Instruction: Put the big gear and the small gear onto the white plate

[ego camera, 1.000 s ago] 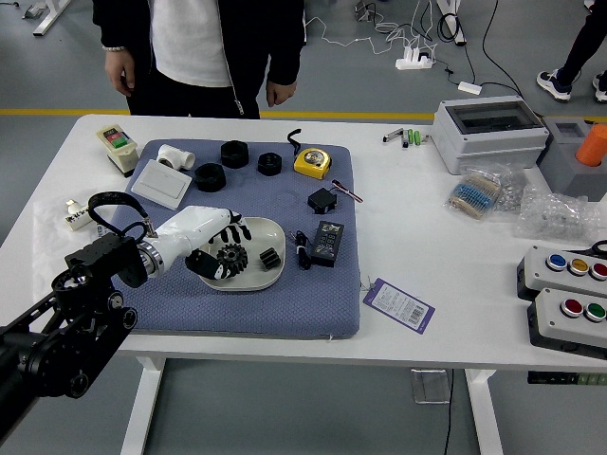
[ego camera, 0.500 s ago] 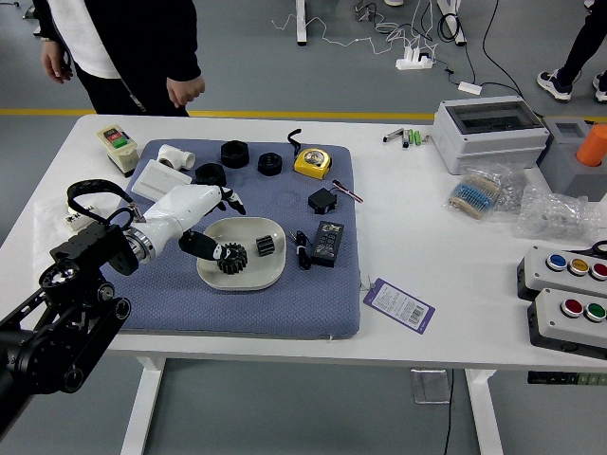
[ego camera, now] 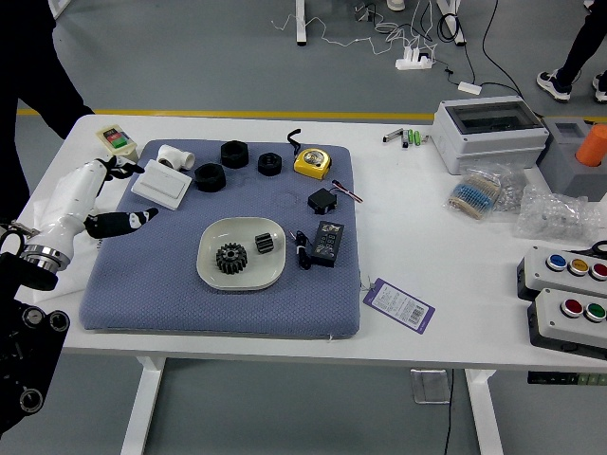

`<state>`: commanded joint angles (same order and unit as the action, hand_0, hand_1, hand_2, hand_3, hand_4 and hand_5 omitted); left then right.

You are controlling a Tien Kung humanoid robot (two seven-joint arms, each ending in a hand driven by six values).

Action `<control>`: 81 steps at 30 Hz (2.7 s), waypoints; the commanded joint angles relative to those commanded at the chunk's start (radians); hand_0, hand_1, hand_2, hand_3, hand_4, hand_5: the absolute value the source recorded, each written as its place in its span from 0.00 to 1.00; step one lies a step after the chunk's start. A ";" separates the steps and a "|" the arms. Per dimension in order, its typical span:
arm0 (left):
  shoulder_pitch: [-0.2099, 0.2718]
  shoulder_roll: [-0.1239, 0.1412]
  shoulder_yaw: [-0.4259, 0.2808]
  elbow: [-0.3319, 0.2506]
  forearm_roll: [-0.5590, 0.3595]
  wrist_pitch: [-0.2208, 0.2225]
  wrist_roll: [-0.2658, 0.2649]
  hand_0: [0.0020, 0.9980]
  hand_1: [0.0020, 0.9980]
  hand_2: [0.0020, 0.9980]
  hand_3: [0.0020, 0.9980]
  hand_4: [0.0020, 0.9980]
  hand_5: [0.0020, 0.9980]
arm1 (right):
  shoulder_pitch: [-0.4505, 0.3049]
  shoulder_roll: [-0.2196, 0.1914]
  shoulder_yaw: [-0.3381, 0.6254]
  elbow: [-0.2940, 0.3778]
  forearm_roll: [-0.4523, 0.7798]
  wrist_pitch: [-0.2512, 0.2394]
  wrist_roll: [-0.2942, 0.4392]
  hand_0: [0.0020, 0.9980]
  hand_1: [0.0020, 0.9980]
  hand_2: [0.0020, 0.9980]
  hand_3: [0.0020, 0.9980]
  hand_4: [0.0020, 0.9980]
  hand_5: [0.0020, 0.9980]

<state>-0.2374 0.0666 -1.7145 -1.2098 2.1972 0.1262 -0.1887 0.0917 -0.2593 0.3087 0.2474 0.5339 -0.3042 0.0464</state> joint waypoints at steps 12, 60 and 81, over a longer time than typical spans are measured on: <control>0.137 -0.035 -0.174 0.125 -0.455 0.155 0.054 0.58 0.58 0.65 0.58 0.73 0.16 | -0.001 0.005 -0.001 0.000 -0.002 0.005 -0.003 0.69 0.69 0.72 0.56 0.79 0.68; 0.138 -0.045 -0.086 -0.037 -1.129 -0.428 0.211 0.84 0.87 0.89 0.84 0.88 0.90 | -0.014 0.008 -0.013 0.003 0.000 0.000 -0.003 0.69 0.69 0.72 0.56 0.79 0.68; 0.127 -0.053 -0.081 -0.040 -1.116 -0.399 0.158 0.85 0.88 0.92 0.92 0.88 0.92 | -0.002 0.002 0.007 0.002 -0.007 -0.002 -0.001 0.69 0.69 0.72 0.56 0.79 0.68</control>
<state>-0.1103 0.0138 -1.7951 -1.2501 1.0814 -0.2730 -0.0308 0.0898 -0.2573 0.3158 0.2492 0.5268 -0.3059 0.0458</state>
